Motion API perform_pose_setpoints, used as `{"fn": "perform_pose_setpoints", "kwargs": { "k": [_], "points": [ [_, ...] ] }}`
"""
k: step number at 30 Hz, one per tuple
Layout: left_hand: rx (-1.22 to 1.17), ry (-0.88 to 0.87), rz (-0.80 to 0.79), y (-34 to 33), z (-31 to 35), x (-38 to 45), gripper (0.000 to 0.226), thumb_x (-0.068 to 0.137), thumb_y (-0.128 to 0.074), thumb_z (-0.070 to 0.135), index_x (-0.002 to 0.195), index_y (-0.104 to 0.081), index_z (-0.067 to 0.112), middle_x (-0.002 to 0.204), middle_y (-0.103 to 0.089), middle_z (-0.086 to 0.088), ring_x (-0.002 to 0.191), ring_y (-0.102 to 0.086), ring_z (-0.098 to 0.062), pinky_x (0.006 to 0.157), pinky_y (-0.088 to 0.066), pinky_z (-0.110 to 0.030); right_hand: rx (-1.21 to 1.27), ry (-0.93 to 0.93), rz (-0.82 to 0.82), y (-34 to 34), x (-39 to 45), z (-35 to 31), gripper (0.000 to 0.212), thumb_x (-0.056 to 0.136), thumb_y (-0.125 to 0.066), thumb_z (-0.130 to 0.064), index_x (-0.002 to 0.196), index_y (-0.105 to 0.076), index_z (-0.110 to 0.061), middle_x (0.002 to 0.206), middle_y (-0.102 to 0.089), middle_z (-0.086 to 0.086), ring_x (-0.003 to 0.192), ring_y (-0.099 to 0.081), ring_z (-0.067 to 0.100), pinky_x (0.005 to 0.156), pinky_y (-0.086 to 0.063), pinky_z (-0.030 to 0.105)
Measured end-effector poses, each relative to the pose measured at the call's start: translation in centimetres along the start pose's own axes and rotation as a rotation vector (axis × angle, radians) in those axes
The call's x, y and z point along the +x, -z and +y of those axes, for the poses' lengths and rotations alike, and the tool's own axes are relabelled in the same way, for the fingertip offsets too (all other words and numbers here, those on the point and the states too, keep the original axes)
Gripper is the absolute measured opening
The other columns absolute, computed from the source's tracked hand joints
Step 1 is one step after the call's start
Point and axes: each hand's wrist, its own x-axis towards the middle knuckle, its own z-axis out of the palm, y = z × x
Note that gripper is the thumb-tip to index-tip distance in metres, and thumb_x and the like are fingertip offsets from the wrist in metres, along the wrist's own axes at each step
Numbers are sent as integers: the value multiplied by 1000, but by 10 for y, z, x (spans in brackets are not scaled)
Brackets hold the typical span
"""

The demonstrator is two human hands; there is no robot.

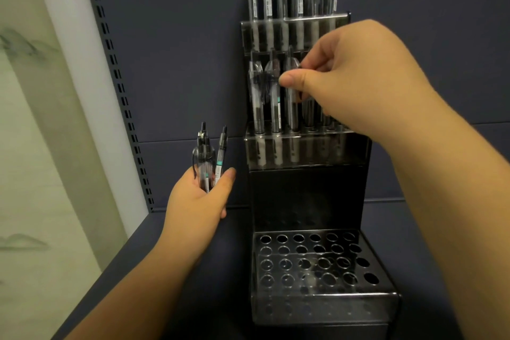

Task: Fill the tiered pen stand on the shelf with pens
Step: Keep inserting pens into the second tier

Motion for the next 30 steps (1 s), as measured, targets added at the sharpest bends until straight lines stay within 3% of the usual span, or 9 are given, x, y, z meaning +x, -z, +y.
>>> {"fn": "perform_pose_setpoints", "kwargs": {
  "k": [6,12,15,19,22,24,25,27,30],
  "points": [
    [-59,5,13,-1,3,-1,20,94,-64,31,87,-56,15,58,-53,-2,48,-50,-7,47,-43,-13,2,-26,-53,5,-3,-2,33,89,-70,-53,70,-70,-26,49,-62,-11,47,-56,-3,53,-40,22],
    [-117,29,18,1,7,-2,20,94,-66,30,82,-54,19,55,-51,2,49,-49,-8,47,-43,-15,-159,21,40,9,-10,-6,44,84,-65,-69,99,-66,-27,84,-66,-11,79,-62,11,71,-47,32],
    [-107,22,25,2,10,-3,20,94,-65,31,82,-54,19,54,-51,3,47,-49,-6,46,-42,-14,-128,104,93,7,-20,-21,38,85,-64,-68,95,-62,-31,78,-61,-13,75,-57,6,70,-46,32],
    [-39,-53,89,6,17,-4,20,93,-65,36,81,-54,25,59,-56,7,50,-54,-3,48,-43,-15,-138,194,-28,-20,-35,-45,30,89,-62,-61,88,-72,-32,78,-68,-14,75,-61,3,76,-54,32],
    [-44,-115,74,8,21,-6,17,86,-65,39,81,-55,27,66,-60,5,62,-59,-13,57,-47,-33,-186,240,-143,-42,-45,-57,37,92,-54,-65,91,-72,-32,83,-69,-12,82,-64,7,78,-56,34],
    [-42,-151,60,8,20,-6,13,81,-65,30,84,-57,21,65,-58,11,65,-58,-8,63,-49,-35,-200,248,-176,-53,-51,-61,42,91,-50,-69,91,-70,-32,81,-69,-12,79,-63,6,74,-56,32],
    [43,-194,66,8,20,-5,8,83,-64,19,89,-59,20,69,-57,16,67,-56,-1,65,-50,-26,-208,248,-180,-57,-53,-62,44,91,-48,-71,91,-69,-32,80,-69,-12,78,-63,6,74,-56,32],
    [203,-282,96,8,21,-6,32,88,-60,2,98,-58,32,79,-57,21,73,-56,5,68,-50,-16,-217,242,-166,-65,-56,-63,47,90,-46,-73,89,-67,-32,79,-68,-12,76,-63,6,73,-56,32],
    [250,-314,107,9,27,-11,38,91,-58,5,98,-50,41,87,-62,18,81,-61,-1,71,-53,-23,-196,215,-141,-71,-57,-61,44,92,-47,-70,84,-66,-31,75,-66,-11,74,-62,6,72,-56,32]
  ]
}}
